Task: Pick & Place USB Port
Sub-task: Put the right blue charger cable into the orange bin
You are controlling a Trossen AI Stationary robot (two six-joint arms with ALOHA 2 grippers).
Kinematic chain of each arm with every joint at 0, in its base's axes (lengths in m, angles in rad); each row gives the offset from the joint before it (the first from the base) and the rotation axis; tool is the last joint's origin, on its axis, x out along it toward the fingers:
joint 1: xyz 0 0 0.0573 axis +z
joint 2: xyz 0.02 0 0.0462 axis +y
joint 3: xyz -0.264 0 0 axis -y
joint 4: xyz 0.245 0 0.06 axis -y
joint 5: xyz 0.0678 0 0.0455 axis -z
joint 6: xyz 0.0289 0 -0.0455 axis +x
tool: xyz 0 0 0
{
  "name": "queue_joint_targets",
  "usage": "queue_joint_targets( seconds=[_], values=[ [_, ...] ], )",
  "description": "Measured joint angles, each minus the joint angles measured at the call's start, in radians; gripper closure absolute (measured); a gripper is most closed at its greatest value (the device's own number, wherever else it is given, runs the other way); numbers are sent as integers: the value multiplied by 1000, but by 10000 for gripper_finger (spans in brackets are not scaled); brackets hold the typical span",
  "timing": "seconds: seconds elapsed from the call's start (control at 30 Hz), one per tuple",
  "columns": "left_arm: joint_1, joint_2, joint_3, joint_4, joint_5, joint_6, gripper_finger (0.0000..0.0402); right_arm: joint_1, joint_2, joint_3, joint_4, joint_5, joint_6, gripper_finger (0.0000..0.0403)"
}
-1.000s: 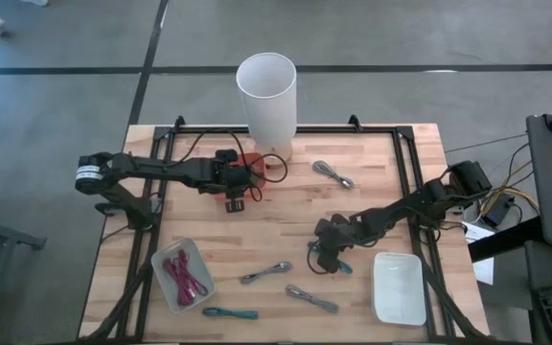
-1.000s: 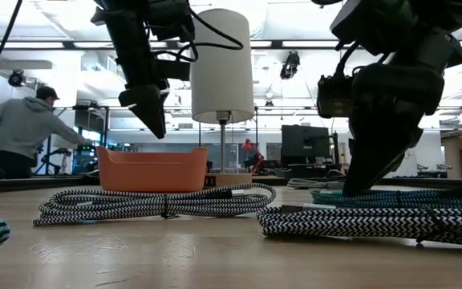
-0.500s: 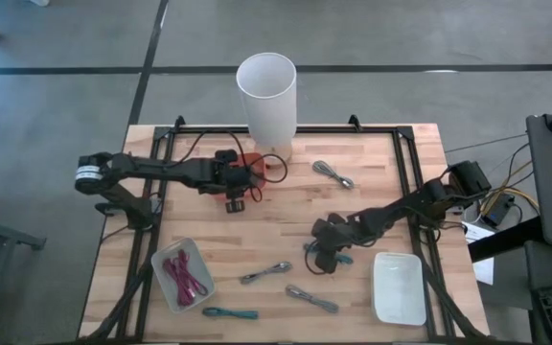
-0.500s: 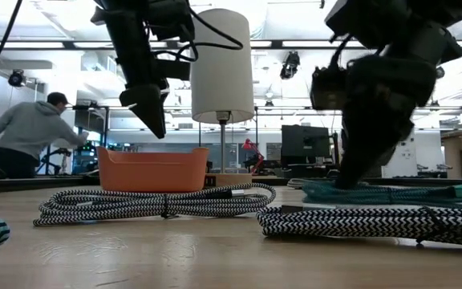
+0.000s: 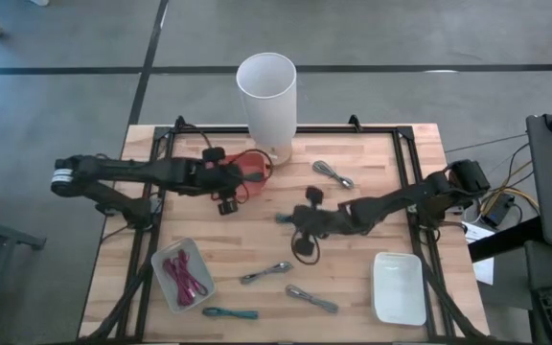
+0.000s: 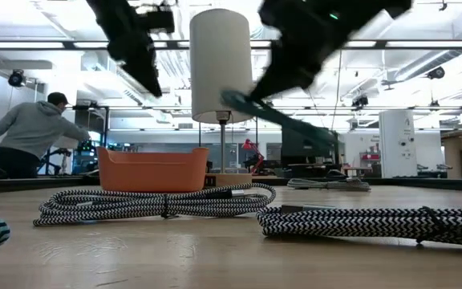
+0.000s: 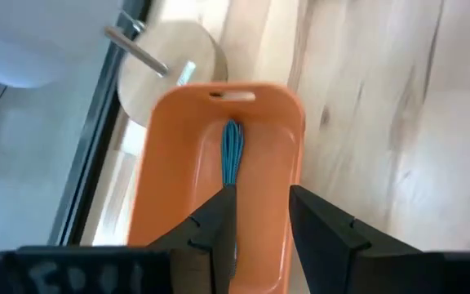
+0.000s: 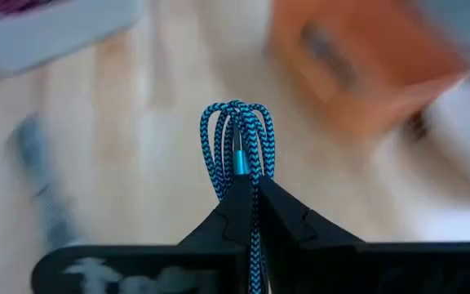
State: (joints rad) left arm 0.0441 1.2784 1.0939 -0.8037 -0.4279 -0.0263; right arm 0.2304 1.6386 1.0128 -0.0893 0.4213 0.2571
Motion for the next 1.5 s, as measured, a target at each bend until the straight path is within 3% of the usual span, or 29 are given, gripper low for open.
queue_joint_targets(
  seconds=[0.3, 0.47, 0.6, 0.8, 1.03, 1.23, 1.33, 1.5],
  values=[
    [-32, -139, -3, -1, -3, -65, 279, -119, 0, 174, 48, 50, -318, 394],
    [-45, -169, -37, 7, -4, -94, 284, -174, 0, 188, 78, 43, -346, 394],
    [-50, -172, -121, 99, -4, -112, 285, -207, 0, 152, 148, -51, -339, 394],
    [-58, -160, -309, 508, 24, -93, 285, -222, 0, 73, 464, -280, -339, 394],
    [-79, -161, -535, 1122, 63, -49, 287, -224, 0, 15, 628, -291, -354, 394],
    [-79, -153, -694, 1598, 181, -34, 287, -224, 0, -3, 657, -291, -339, 394],
    [-79, -151, -731, 1716, 184, -34, 287, -225, 0, 2, 656, -291, -337, 394],
    [-79, -144, -735, 1730, 186, -36, 287, -225, 0, 15, 657, -291, -335, 393]
  ],
)
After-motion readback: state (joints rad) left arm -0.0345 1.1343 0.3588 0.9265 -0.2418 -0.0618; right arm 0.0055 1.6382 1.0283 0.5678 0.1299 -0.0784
